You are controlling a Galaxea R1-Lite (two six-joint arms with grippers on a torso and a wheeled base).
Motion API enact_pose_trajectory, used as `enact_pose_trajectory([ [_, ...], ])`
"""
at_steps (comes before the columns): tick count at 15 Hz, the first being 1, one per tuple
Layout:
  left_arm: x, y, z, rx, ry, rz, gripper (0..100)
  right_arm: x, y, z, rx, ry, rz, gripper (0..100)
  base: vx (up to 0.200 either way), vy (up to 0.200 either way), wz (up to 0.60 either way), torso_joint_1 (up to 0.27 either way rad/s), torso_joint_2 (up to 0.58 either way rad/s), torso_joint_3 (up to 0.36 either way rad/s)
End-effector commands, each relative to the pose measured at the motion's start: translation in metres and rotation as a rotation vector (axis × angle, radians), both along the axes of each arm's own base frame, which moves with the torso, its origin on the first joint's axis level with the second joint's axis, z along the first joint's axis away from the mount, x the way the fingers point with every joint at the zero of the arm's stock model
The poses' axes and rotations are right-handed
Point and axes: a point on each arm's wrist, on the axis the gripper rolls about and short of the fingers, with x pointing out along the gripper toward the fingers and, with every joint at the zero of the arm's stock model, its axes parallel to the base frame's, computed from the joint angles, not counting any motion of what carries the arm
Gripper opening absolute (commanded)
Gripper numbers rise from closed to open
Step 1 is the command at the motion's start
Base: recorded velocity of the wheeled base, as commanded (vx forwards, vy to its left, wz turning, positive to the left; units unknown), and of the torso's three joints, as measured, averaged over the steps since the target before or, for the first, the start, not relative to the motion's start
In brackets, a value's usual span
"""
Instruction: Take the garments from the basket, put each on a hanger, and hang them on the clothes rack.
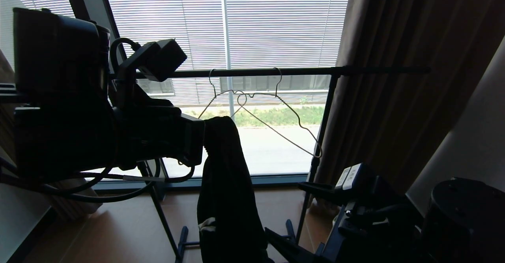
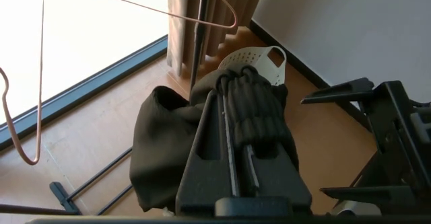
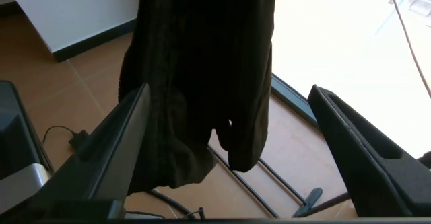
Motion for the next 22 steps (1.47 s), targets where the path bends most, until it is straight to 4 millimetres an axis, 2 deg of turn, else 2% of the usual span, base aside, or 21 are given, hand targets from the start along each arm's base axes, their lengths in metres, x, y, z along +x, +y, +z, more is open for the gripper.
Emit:
enact_pose_trajectory([
  [1,0.002,-0.002,-0.003,0.006,0.008,0.001,0,-0.006,0.003,0.002,0.008,-0.005,0.028,100,0.0,0.0,0.0,0.0,0.0,0.0],
  [5,0.001,-0.002,-0.001,0.007,-0.001,0.009,0,-0.003,0.019,-0.017,-0.048,0.035,0.049,100,0.0,0.0,0.0,0.0,0.0,0.0],
  [13,-0.001,-0.001,0.0,0.003,-0.004,0.004,0,0.004,0.011,-0.048,-0.133,0.131,-0.003,100,0.0,0.0,0.0,0.0,0.0,0.0],
  [16,-0.005,0.002,-0.005,0.011,0.008,0.001,0,0.008,0.014,-0.057,-0.144,0.16,-0.014,100,0.0,0.0,0.0,0.0,0.0,0.0],
  [22,-0.008,0.004,-0.002,0.002,-0.001,0.001,0,0.013,0.022,-0.068,-0.131,0.145,-0.015,100,0.0,0.0,0.0,0.0,0.0,0.0],
])
